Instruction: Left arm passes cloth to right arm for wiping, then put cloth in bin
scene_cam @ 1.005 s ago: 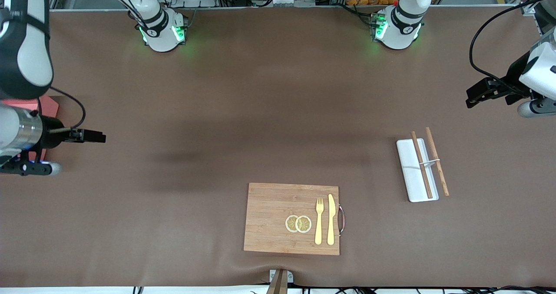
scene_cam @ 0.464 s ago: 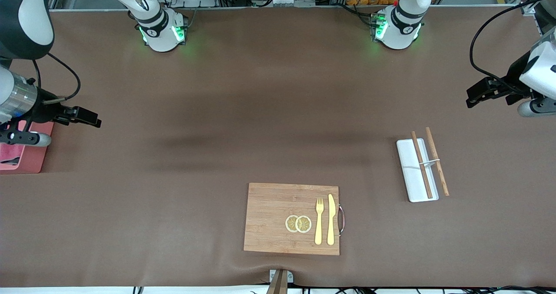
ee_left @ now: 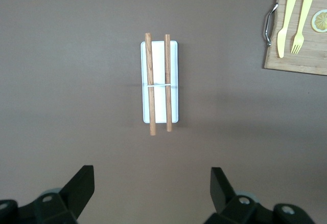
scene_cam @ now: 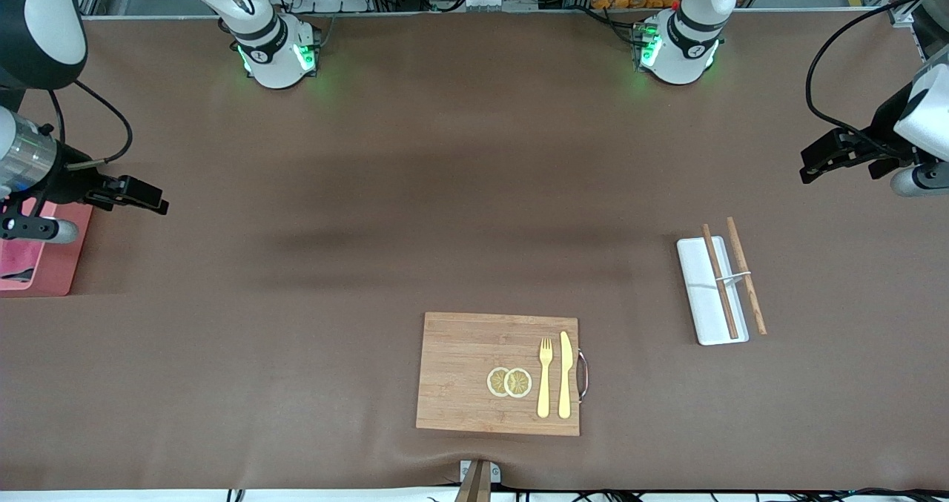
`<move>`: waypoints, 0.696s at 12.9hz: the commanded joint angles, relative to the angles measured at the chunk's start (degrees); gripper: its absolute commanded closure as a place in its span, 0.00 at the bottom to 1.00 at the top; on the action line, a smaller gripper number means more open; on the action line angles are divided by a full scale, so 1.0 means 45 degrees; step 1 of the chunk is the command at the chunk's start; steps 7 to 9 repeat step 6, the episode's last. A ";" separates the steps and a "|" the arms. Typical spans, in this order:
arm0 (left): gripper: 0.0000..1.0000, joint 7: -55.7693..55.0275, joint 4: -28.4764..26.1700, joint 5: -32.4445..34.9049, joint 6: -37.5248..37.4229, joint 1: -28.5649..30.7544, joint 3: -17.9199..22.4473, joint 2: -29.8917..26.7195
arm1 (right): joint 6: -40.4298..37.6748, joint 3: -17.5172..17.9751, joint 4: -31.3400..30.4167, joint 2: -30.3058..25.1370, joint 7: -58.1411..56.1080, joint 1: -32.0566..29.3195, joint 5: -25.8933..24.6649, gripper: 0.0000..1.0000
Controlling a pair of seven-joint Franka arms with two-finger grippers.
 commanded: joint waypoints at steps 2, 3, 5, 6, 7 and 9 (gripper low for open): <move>0.00 0.0223 0.0519 0.0121 -0.0682 -0.0014 0.0030 -0.0090 | -0.0119 0.0117 0.0251 -0.0506 0.0202 0.0058 0.0108 0.00; 0.00 0.0223 0.0520 0.0218 -0.0801 -0.0053 0.0011 -0.0090 | -0.0041 0.0136 0.0290 -0.0604 0.0164 0.0058 0.0108 0.00; 0.00 0.0223 0.0520 0.0277 -0.0841 -0.0053 -0.0028 -0.0110 | -0.0080 0.0156 0.0601 -0.0663 0.0183 0.0232 0.0030 0.00; 0.00 0.0223 0.0520 0.0277 -0.0860 -0.0072 -0.0028 -0.0129 | -0.0118 0.0136 0.0777 -0.0644 0.0163 0.0311 -0.0125 0.00; 0.00 0.0223 0.0520 0.0277 -0.0860 -0.0072 -0.0028 -0.0129 | -0.0118 0.0136 0.0777 -0.0644 0.0163 0.0311 -0.0125 0.00; 0.00 0.0223 0.0520 0.0277 -0.0860 -0.0072 -0.0028 -0.0129 | -0.0118 0.0136 0.0777 -0.0644 0.0163 0.0311 -0.0125 0.00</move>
